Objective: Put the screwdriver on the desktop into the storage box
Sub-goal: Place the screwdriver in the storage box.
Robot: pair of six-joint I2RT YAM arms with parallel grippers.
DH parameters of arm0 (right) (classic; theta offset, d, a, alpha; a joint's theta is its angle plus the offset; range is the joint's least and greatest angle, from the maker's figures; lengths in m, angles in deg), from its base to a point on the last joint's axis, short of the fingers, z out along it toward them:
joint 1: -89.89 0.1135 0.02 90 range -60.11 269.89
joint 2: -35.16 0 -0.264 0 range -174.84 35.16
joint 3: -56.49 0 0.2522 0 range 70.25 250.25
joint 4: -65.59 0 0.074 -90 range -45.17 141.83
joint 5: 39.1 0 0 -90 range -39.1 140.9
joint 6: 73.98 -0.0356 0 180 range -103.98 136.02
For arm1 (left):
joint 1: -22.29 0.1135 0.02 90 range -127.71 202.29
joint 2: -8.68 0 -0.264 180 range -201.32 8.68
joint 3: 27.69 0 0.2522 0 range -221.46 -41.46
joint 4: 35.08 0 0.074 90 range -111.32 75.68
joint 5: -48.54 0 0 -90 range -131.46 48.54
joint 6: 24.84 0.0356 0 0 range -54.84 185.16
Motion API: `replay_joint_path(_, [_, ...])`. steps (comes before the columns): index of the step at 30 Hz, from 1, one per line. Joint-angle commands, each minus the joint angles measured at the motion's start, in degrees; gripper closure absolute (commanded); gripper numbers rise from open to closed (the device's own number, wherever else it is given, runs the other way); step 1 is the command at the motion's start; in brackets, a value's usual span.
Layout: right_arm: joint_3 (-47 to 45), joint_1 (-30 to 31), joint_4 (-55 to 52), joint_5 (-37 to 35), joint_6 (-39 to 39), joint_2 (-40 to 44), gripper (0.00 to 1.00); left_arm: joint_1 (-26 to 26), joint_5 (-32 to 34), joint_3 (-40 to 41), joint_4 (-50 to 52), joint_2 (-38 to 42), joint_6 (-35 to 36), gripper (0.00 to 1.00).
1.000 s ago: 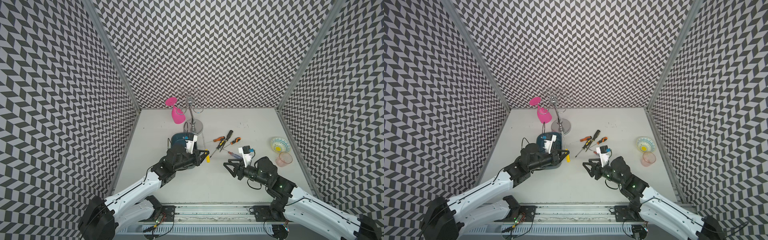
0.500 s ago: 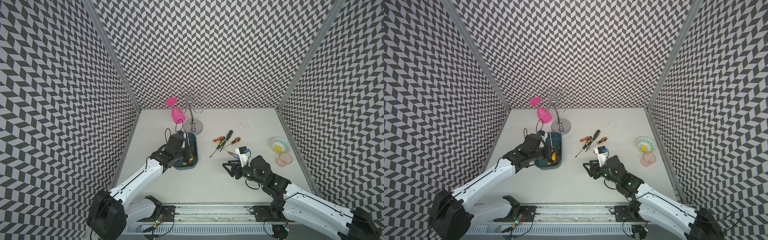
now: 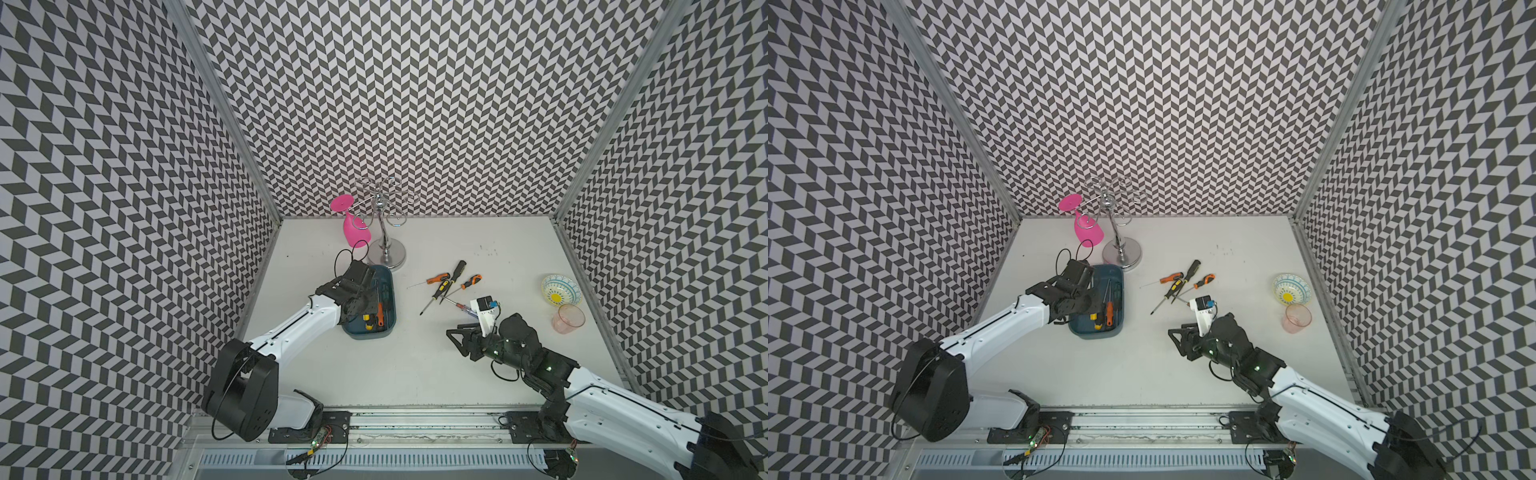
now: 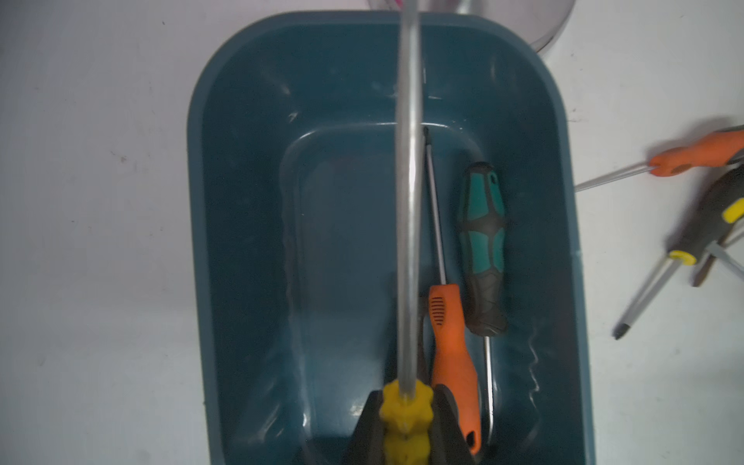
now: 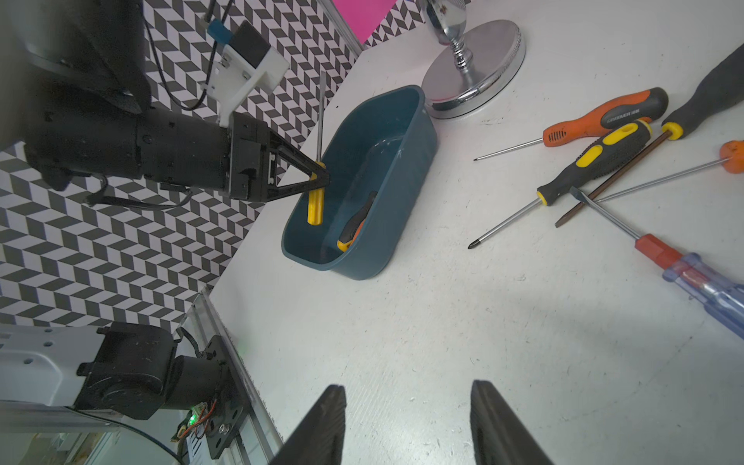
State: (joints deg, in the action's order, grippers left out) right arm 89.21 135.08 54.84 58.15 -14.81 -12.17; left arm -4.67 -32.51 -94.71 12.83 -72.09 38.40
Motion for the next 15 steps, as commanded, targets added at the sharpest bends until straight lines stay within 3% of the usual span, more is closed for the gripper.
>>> replay_joint_path(1, [-0.68,-0.37,2.58,-0.70,0.84,-0.04,0.47,0.56,3.85,-1.70,1.45,-2.27,1.90,1.00])
replay_joint_path(15, [-1.73,-0.72,1.75,-1.97,0.70,0.91,0.47,1.36,3.65,-4.74,3.03,-12.62,2.42,1.00])
